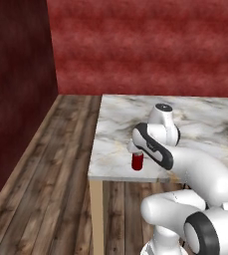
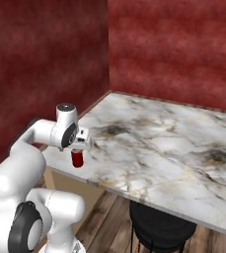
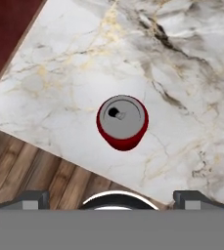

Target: Four empty soda cans are scattered around the kitchen. Gather all the cans and cluster them next to the stove for recycling.

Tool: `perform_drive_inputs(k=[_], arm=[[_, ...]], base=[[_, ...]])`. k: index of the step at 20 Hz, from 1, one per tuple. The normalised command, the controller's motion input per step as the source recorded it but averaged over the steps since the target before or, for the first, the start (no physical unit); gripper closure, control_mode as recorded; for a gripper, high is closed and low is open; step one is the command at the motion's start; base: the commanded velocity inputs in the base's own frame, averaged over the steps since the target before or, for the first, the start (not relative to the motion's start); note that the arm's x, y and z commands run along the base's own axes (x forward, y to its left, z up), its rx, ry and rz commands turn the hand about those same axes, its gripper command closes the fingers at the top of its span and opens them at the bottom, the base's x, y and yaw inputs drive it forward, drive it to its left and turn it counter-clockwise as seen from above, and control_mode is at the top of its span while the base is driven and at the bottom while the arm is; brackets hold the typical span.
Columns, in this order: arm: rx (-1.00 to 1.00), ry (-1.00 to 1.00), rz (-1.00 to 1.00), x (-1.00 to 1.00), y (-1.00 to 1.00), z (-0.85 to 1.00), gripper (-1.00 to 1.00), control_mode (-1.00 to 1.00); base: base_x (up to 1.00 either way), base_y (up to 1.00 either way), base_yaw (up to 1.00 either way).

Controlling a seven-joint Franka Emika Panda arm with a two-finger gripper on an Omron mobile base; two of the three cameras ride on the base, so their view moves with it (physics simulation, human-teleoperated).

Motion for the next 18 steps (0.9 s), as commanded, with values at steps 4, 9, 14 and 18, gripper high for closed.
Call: perform_drive_inputs(k=[4, 9, 14, 18], arm=[[0.0, 0.0, 0.0, 0.13, 0.01, -0.09, -1.0, -1.0], [0.0, 0.02, 0.0, 0.19, 0.04, -0.12, -1.0, -1.0], [0.0, 0.02, 0.0, 0.18, 0.06, -0.15, -1.0, -1.0], [0.0, 0.01, 0.0, 0.17, 0.0, -0.15, -1.0, -1.0]], base=[[0.0, 0.0, 0.0], [0.0, 0.0, 0.0], [0.0, 0.0, 0.0], [0.0, 0.0, 0.0]])
